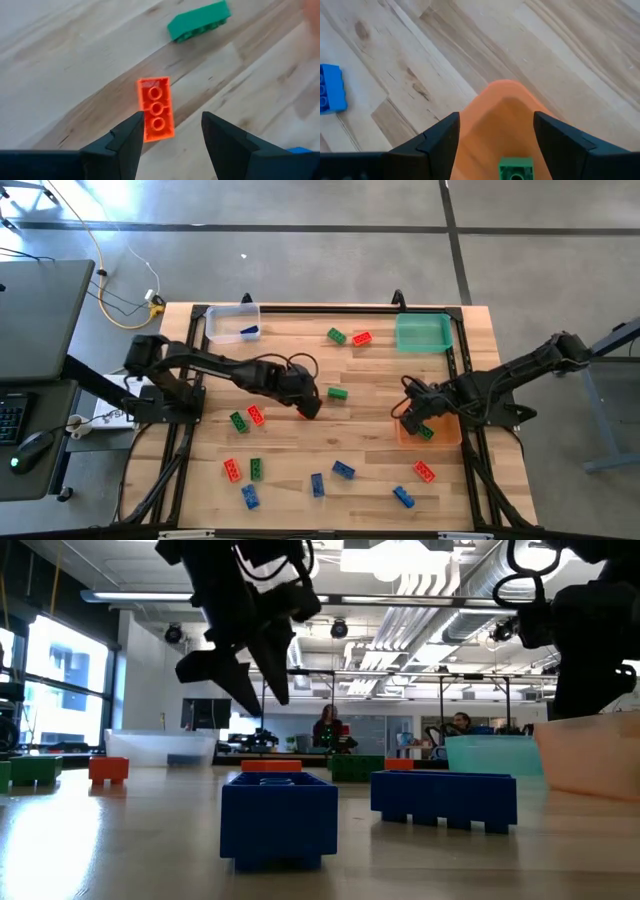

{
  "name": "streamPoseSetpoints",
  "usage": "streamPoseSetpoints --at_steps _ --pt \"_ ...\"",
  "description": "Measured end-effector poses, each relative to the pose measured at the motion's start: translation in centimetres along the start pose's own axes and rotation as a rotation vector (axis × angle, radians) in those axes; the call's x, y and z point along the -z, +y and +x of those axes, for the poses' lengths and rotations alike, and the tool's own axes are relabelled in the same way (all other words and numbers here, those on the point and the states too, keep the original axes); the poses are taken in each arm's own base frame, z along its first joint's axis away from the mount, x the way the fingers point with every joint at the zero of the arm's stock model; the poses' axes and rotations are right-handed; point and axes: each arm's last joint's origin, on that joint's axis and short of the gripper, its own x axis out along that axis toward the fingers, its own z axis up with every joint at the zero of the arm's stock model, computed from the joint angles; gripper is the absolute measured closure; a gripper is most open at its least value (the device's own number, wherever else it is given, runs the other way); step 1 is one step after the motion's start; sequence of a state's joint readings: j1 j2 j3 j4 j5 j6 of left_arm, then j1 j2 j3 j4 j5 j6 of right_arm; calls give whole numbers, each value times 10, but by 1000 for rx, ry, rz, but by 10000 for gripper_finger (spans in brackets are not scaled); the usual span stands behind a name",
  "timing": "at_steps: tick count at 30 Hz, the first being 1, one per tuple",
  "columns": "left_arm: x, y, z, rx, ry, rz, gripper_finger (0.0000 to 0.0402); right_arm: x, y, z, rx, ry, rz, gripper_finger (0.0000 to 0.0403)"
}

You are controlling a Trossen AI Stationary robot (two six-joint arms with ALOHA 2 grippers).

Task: Sort & place blocks by color
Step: Put the orange game piece into the green bin

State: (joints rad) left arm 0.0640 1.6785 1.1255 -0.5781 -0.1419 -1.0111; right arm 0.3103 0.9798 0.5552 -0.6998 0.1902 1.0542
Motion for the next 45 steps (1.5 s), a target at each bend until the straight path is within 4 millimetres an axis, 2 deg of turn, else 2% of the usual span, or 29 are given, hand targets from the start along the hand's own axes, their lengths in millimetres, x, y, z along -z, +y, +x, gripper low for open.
streamPoseSetpoints --at_steps 6,14,24,34,37,45 --pt "3 -1 10 -40 -12 3 216 -3 -2 1 3 -1 -5 162" --pt "4 -2 9 -53 -46 10 216 -3 -2 1 3 -3 -12 162" --pt "6 -3 10 -28 -3 5 216 -3 -2 1 4 -5 -12 162" --pt "16 -5 50 -45 97 14 216 -3 -2 1 1 -4 -12 162" --pt "18 -3 56 -64 106 17 216 -3 -1 1 0 -4 -11 162" --pt "19 -2 56 -101 74 45 216 -4 -1 1 -4 -5 -11 162"
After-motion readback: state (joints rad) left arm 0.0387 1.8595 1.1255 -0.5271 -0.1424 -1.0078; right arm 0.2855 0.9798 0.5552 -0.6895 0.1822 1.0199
